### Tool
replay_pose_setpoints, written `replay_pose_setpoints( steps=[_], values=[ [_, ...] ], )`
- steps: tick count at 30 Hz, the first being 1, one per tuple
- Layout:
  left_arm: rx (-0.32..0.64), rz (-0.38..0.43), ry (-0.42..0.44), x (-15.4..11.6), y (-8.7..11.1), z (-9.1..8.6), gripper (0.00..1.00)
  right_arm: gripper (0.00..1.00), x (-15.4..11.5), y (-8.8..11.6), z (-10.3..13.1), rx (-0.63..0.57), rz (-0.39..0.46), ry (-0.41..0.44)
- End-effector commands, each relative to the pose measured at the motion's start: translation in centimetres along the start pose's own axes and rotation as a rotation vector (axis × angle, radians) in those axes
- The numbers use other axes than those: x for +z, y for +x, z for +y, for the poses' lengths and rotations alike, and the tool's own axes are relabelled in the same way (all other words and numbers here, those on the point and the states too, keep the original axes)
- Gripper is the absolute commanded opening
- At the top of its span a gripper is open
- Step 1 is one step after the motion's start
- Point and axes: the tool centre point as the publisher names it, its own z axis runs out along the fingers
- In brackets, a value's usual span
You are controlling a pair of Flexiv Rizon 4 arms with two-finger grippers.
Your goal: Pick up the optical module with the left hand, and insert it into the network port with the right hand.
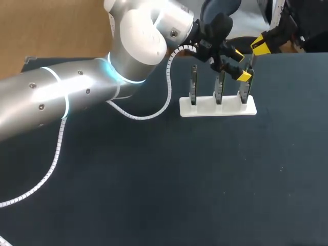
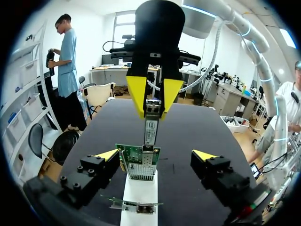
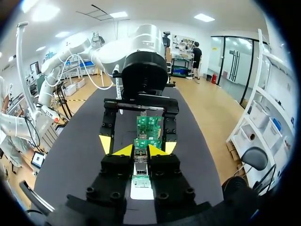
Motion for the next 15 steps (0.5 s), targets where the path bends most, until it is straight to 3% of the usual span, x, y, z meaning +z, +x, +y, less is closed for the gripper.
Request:
replay_pose_setpoints(
  steps=[1, 15],
  values=[
    [-0.002, 0.004, 0.001, -0.01, -0.09, 0.03, 1.0, 0.0, 0.06, -0.06, 0.27, -0.001, 0.004, 0.009],
    [-0.002, 0.004, 0.001, -0.01, -0.09, 0.03, 1.0, 0.0, 0.49, 0.46, 0.12, 0.014, 0.016, 0.007]
  ],
)
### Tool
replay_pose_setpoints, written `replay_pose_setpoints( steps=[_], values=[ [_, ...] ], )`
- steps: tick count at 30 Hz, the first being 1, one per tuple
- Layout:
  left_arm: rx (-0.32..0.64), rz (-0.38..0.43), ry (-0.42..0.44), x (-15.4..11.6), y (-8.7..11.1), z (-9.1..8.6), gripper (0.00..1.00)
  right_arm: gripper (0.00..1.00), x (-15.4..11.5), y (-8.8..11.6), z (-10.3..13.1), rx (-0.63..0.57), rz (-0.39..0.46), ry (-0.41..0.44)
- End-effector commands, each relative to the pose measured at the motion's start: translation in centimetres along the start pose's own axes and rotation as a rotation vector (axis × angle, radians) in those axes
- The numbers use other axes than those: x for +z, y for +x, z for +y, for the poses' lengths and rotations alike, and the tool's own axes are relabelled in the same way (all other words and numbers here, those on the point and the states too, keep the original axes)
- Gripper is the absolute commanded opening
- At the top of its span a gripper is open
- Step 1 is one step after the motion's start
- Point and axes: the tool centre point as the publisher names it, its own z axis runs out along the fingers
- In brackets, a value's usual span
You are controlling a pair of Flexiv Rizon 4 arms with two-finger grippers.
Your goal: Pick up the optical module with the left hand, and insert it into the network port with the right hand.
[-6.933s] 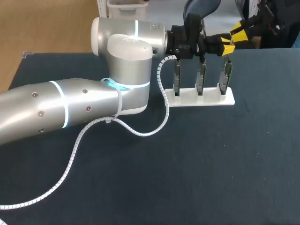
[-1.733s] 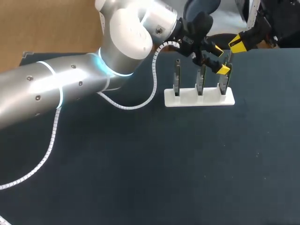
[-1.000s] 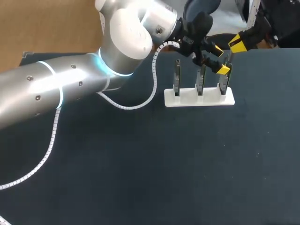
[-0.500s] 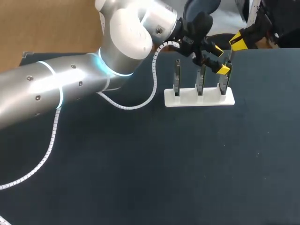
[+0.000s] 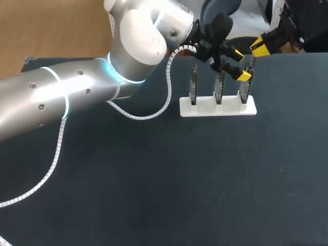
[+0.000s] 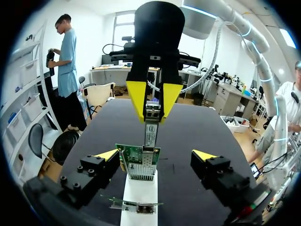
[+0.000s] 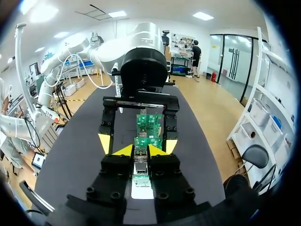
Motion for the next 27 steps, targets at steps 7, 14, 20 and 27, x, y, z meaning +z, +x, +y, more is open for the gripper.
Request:
replay_pose_setpoints(
  steps=[7, 14, 20, 27],
  values=[
    [-0.002, 0.004, 0.001, -0.01, -0.09, 0.03, 1.0, 0.0, 0.4, 0.26, 0.15, 0.011, 0.007, -0.001],
    [-0.002, 0.004, 0.001, -0.01, -0.09, 0.03, 1.0, 0.0, 0.52, 0.38, 0.07, 0.014, 0.01, -0.003],
    [-0.002, 0.004, 0.001, -0.01, -0.09, 0.03, 1.0, 0.0, 0.44, 0.21, 0.12, 0.011, 0.006, 0.003],
    [-0.002, 0.004, 0.001, -0.01, -0.09, 0.03, 1.0, 0.0, 0.09, -0.47, -0.05, -0.009, 0.003, 0.016]
  ],
)
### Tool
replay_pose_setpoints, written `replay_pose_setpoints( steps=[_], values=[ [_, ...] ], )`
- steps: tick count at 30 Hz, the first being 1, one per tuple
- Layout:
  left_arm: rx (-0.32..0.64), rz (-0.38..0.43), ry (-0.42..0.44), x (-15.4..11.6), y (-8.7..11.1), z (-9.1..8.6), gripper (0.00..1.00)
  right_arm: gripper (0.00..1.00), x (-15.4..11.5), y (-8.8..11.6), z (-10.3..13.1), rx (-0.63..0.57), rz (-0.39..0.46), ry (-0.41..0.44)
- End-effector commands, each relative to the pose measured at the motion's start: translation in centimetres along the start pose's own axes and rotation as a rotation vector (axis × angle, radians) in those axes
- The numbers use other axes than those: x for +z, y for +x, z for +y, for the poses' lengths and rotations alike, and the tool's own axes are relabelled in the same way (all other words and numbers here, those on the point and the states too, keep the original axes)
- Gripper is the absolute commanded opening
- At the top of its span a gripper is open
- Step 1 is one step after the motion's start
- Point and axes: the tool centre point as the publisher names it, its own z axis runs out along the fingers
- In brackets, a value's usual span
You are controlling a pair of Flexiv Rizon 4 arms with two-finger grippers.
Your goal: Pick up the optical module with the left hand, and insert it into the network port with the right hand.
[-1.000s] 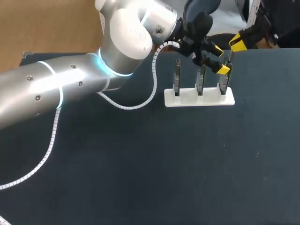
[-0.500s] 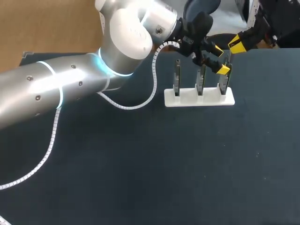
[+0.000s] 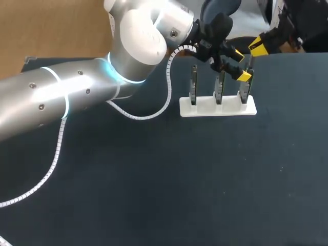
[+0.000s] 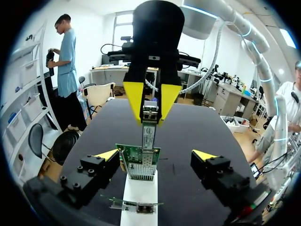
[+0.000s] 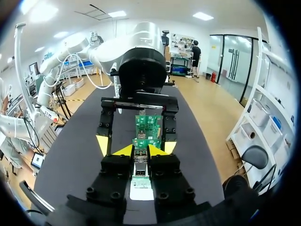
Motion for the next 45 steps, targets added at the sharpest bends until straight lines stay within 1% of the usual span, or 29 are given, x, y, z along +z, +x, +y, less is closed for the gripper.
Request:
replay_pose_setpoints(
  steps=[1, 8, 32, 45],
  values=[
    [-0.002, 0.004, 0.001, 0.0, -0.1, 0.0, 1.0, 0.0, -0.1, -0.2, 0.2, -0.006, 0.009, 0.009],
    [-0.002, 0.004, 0.001, 0.0, -0.1, 0.0, 1.0, 0.0, 0.1, 0.1, 0.1, -0.002, 0.024, 0.009],
    [-0.002, 0.004, 0.001, 0.0, -0.1, 0.0, 1.0, 0.0, 0.4, 0.9, 0.2, 0.023, 0.03, 0.003],
    [-0.002, 0.004, 0.001, 0.0, -0.1, 0.0, 1.0, 0.0, -0.1, 0.2, 0.3, 0.006, 0.015, 0.016]
  ],
)
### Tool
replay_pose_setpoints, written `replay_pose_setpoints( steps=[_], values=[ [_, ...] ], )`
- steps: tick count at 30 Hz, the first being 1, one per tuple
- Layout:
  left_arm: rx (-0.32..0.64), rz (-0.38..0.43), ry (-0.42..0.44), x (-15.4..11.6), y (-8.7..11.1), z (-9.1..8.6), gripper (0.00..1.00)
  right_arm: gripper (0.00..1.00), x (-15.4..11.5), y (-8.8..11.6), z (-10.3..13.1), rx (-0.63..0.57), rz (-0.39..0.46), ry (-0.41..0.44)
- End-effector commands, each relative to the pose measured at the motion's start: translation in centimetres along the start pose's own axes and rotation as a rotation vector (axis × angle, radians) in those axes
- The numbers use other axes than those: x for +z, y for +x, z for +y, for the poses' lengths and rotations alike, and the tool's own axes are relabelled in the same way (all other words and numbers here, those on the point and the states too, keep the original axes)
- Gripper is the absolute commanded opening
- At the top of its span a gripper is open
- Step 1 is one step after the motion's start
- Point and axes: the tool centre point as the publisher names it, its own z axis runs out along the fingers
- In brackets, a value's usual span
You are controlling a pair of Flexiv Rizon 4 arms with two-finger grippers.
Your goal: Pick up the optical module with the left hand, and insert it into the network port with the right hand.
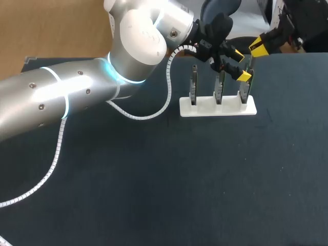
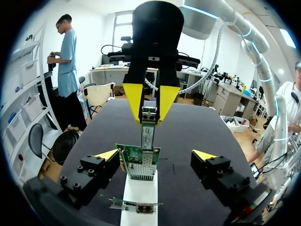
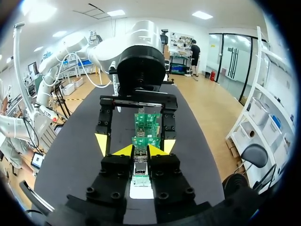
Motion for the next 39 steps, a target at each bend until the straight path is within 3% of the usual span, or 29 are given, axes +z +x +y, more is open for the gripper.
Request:
replay_pose_setpoints(
  steps=[1, 37, 38, 39],
  values=[
    [-0.002, 0.004, 0.001, 0.0, -0.1, 0.0, 1.0, 0.0, -0.1, -0.1, 0.4, -0.001, 0.003, 0.011],
    [-0.002, 0.004, 0.001, 0.0, -0.1, 0.0, 1.0, 0.0, 0.6, 1.0, 0.1, 0.033, 0.02, -0.004],
    [-0.002, 0.004, 0.001, 0.0, -0.1, 0.0, 1.0, 0.62, 0.6, 1.0, 0.1, 0.035, 0.02, -0.005],
    [-0.002, 0.004, 0.001, 0.0, -0.1, 0.0, 1.0, 1.0, 0.6, 1.0, 0.1, 0.035, 0.02, -0.007]
  ],
)
